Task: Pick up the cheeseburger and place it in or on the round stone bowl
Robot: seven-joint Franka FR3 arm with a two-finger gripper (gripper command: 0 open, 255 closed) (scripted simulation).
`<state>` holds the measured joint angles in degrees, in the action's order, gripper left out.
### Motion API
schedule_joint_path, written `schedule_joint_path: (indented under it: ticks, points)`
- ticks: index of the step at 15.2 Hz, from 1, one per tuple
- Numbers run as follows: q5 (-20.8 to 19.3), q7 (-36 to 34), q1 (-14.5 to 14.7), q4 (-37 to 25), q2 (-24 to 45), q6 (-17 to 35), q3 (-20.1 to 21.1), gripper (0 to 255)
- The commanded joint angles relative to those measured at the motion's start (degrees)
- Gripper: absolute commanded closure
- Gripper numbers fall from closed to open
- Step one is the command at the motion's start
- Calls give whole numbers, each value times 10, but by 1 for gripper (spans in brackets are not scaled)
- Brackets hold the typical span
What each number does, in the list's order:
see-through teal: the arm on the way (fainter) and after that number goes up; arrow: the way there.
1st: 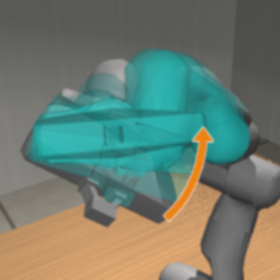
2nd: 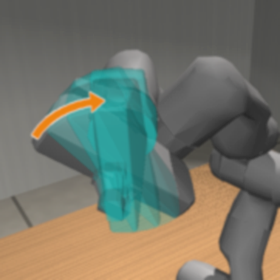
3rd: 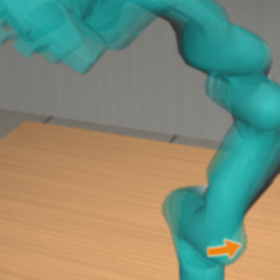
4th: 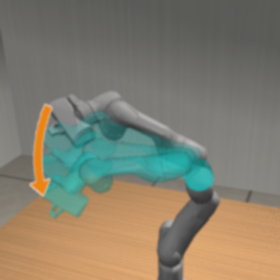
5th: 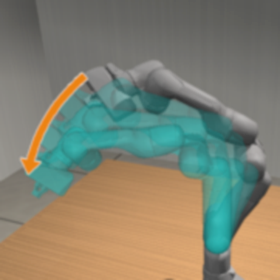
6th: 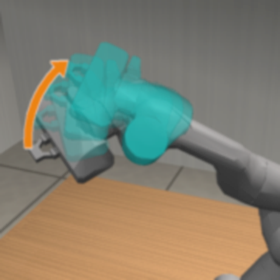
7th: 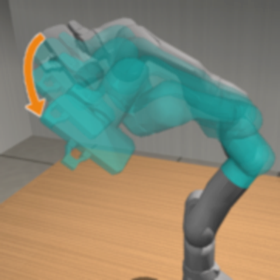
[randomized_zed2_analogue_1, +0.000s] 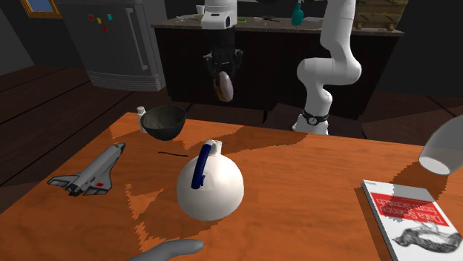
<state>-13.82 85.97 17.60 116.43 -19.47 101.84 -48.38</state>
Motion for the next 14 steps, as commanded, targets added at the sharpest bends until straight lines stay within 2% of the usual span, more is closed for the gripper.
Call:
schedule_joint_path:
  ticks: [1,4,6,9,14]
  points:
    - [33,48,15,-48,57,3,-47,255]
    - [117,134,28,-121,164,0,-118,255]
    - [199,204,5,-177,256,-14,-150,255]
    - [302,282,-87,-274,376,-54,-136,255]
    - [409,333,-267,-479,526,-141,-72,255]
